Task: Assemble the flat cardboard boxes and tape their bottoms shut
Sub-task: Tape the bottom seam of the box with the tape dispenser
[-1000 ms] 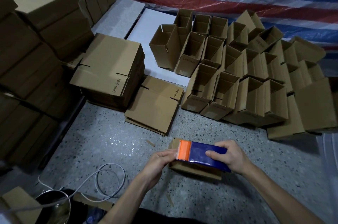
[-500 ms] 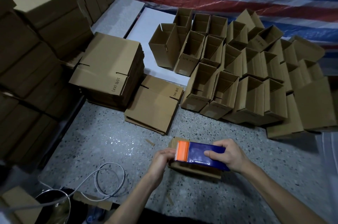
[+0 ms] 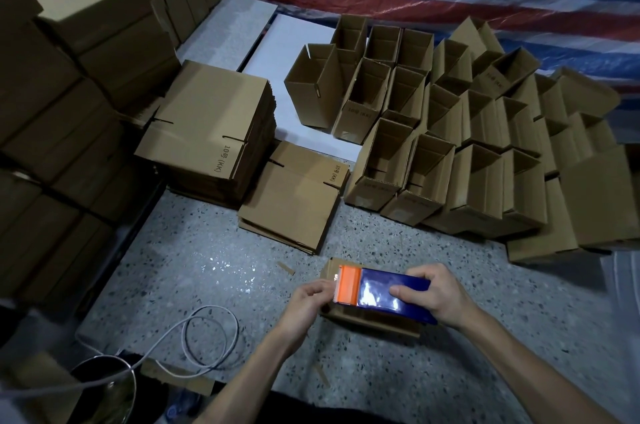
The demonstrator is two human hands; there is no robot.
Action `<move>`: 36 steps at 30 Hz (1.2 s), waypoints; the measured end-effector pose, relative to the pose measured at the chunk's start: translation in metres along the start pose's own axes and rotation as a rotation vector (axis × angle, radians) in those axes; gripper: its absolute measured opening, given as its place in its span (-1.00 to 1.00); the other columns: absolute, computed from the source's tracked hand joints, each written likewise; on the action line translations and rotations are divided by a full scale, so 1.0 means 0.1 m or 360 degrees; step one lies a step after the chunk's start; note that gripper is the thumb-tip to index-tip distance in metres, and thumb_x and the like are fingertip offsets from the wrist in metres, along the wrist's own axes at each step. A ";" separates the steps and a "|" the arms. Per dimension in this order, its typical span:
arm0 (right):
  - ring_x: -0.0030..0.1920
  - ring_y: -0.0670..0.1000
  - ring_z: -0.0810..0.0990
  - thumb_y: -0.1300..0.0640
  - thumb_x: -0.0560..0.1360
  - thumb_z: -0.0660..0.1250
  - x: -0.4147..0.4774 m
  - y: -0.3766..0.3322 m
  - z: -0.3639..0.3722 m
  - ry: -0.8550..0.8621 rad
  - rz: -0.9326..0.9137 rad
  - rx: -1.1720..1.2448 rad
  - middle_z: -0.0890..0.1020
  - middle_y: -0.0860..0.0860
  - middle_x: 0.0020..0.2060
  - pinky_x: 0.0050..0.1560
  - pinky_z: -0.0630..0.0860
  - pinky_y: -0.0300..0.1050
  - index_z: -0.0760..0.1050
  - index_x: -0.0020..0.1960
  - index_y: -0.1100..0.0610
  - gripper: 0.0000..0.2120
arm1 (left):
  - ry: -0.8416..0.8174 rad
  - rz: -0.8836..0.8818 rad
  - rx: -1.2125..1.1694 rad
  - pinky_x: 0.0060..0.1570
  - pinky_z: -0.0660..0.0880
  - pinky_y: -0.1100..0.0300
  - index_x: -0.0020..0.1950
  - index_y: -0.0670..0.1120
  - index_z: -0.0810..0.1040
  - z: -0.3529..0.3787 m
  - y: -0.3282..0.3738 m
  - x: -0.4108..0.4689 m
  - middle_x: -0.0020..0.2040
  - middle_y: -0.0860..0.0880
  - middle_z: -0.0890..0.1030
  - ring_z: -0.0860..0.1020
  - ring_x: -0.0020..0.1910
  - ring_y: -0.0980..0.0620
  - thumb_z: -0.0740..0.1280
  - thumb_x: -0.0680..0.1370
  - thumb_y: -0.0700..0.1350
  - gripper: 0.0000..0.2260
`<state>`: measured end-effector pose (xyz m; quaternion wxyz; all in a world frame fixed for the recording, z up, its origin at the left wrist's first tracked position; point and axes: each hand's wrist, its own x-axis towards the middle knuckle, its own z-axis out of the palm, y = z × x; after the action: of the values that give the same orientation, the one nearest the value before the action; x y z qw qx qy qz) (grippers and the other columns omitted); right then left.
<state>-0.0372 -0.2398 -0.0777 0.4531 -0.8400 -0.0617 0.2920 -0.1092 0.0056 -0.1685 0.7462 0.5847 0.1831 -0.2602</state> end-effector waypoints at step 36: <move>-0.40 -0.22 0.59 -0.42 0.32 0.41 0.11 -0.26 0.02 0.0008 0.0450 -0.0843 0.59 -0.24 -0.51 -0.36 0.37 -0.23 0.56 -0.38 -0.05 -0.56 | 0.0414 -0.0624 0.0535 -0.33 0.52 0.35 0.12 -0.20 0.50 -0.04 -0.05 0.20 -0.01 -0.15 0.59 0.58 -0.16 0.03 0.29 0.65 -0.03 -0.77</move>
<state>-0.0252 -0.2193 -0.0621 0.1733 -0.9299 -0.0171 0.3239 -0.0963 0.0051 -0.1848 0.5444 0.6821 0.3411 -0.3492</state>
